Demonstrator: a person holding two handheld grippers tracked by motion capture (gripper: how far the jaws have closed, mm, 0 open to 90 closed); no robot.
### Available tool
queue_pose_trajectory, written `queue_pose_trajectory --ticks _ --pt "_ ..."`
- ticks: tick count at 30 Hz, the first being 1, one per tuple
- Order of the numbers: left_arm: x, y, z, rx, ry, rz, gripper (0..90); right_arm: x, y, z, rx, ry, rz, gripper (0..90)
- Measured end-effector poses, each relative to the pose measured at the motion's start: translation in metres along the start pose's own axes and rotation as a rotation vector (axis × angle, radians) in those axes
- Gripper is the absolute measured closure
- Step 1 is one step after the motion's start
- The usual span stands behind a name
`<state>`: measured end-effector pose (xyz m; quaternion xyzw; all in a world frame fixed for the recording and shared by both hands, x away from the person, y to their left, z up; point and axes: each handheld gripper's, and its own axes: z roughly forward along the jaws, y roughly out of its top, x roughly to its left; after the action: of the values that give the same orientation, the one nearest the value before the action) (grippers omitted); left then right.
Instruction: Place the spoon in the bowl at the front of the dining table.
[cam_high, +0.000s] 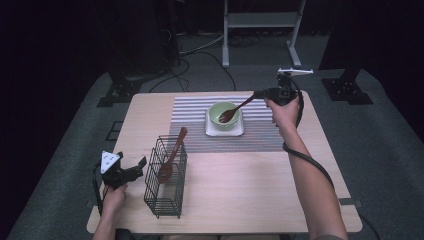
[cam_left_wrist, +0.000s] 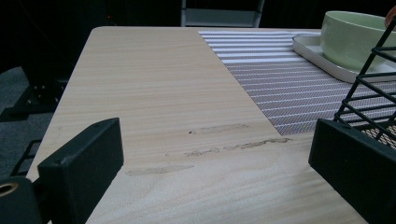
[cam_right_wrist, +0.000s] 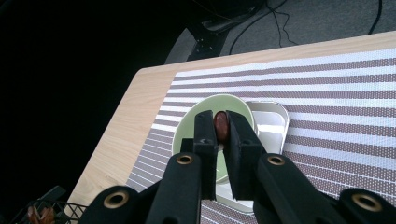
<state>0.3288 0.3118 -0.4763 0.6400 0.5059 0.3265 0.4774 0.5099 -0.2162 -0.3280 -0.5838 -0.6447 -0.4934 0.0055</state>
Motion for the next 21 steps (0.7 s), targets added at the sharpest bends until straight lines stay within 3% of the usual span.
queue_pose_trajectory --ticks 21 --pt "0.000 0.000 0.000 -0.001 0.001 -0.006 2.2 -0.014 -0.009 0.015 0.012 -0.014 0.022 82.3"
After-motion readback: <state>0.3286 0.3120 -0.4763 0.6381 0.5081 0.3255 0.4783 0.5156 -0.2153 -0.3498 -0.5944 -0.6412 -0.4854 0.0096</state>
